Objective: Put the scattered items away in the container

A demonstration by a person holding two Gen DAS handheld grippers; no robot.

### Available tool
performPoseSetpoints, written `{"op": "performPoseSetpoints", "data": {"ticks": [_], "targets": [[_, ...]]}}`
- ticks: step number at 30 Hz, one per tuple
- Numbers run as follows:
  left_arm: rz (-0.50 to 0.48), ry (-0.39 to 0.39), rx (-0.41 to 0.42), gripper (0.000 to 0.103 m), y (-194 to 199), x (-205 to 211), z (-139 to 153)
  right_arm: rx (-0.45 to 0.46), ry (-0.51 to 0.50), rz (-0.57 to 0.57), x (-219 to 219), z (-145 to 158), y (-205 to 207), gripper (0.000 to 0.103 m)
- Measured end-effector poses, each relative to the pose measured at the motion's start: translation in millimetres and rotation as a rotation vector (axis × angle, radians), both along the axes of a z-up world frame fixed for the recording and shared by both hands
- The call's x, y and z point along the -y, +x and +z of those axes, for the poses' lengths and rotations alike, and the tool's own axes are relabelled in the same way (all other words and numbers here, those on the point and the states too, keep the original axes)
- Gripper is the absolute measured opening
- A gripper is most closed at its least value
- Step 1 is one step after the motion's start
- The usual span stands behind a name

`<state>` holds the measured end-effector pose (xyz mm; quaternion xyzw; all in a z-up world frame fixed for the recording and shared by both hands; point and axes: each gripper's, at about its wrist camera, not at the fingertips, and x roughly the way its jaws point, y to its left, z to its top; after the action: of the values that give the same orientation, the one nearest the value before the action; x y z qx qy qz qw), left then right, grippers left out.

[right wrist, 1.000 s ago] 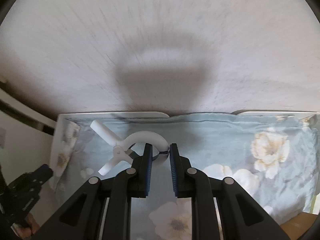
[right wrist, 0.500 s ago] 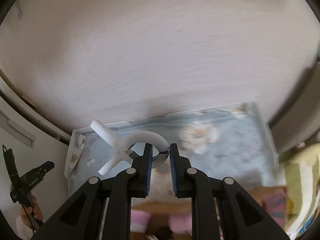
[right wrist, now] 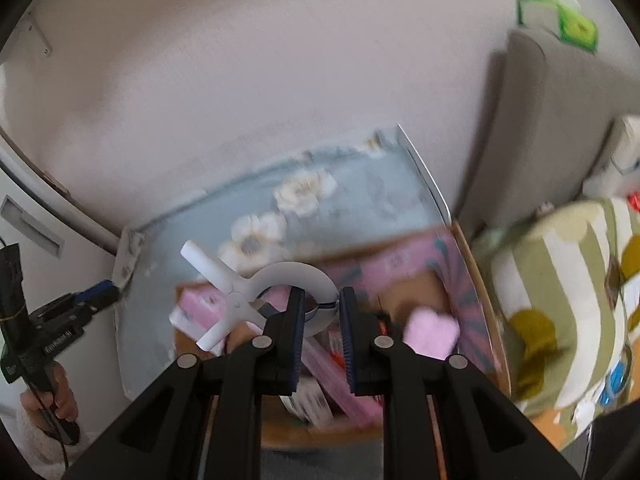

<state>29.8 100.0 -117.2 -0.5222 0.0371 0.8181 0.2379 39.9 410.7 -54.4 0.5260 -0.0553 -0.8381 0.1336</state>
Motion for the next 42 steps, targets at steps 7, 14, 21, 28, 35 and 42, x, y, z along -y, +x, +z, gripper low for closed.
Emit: {"op": "performPoseSetpoints", "data": {"ticks": [7, 14, 21, 28, 35, 42], "targets": [[-0.087, -0.052, 0.025, 0.046, 15.6, -38.6, -9.9, 0.043, 0.008, 0.025, -7.6, -17.7, 20.8, 0.016], [0.004, -0.046, 0.032, 0.102, 6.4, -34.1, -2.5, 0.029, 0.046, 0.085, 0.4, -18.8, 25.2, 0.054], [0.069, -0.102, 0.043, 0.102, 1.9, -28.8, -5.3, -0.021, 0.013, 0.074, -7.3, -12.1, 23.8, 0.062], [0.101, -0.147, 0.000, 0.102, 1.8, -22.1, 0.3, -0.026, 0.008, 0.090, -4.0, -13.5, 20.9, 0.062], [0.128, -0.136, -0.005, 0.102, -2.2, -14.1, 4.1, -0.053, 0.037, 0.110, 4.3, -8.9, 17.5, 0.062], [0.157, -0.125, -0.004, 0.102, -7.2, -3.1, 7.3, -0.073, 0.055, 0.108, 10.0, -4.7, 14.7, 0.062]]}}
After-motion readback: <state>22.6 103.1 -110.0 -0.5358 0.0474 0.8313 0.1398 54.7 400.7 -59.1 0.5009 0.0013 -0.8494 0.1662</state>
